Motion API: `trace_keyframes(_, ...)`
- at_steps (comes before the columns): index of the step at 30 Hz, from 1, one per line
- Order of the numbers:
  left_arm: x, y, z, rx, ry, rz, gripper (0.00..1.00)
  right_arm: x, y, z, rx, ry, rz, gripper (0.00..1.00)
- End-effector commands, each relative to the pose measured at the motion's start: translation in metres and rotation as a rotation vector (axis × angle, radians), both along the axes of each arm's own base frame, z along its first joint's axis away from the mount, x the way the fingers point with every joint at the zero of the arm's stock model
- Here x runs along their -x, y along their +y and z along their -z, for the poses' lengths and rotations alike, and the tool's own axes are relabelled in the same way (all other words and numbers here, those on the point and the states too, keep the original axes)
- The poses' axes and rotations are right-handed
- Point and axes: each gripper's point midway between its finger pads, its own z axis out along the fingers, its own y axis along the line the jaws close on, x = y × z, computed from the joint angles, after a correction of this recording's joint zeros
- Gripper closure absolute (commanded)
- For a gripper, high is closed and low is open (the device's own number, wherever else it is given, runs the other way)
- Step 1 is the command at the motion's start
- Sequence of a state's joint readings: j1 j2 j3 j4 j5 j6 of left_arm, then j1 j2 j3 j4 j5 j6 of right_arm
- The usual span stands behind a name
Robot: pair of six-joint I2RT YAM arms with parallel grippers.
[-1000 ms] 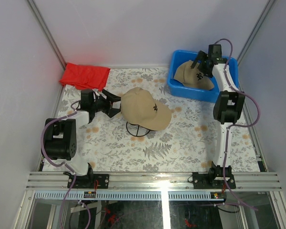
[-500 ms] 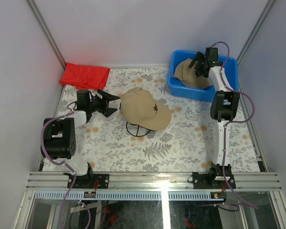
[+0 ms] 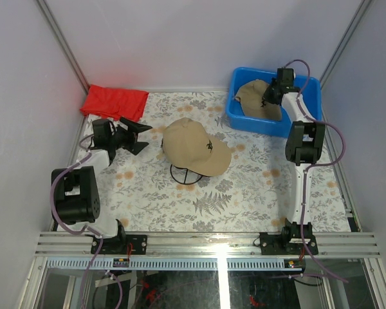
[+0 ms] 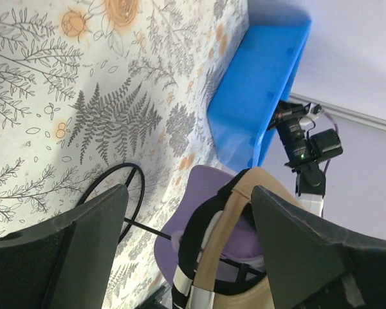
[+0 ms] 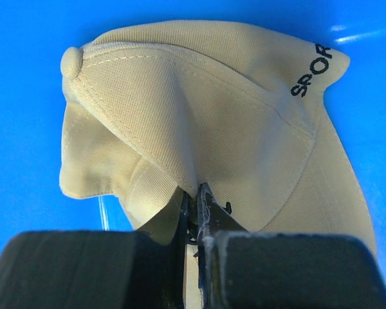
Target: Stack the hats
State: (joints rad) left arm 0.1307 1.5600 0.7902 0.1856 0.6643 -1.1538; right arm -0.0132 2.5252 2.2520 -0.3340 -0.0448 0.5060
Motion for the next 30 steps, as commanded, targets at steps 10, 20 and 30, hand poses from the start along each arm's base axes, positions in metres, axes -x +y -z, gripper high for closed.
trace_keyframes(10, -0.016, 0.020, -0.100, -0.086, -0.194, -0.076, 0.22, 0.068, 0.005, -0.159, 0.083, -0.155, -0.107, 1.00)
trace_keyframes(20, -0.017, -0.008, -0.198, 0.047, -0.385, -0.011, 0.21, 0.141, 0.055, -0.287, -0.065, -0.367, -0.348, 1.00)
trace_keyframes(30, -0.008, -0.069, -0.276, 0.256, -0.514, 0.194, 0.14, 0.257, 0.145, -0.375, -0.565, -0.557, -0.861, 1.00)
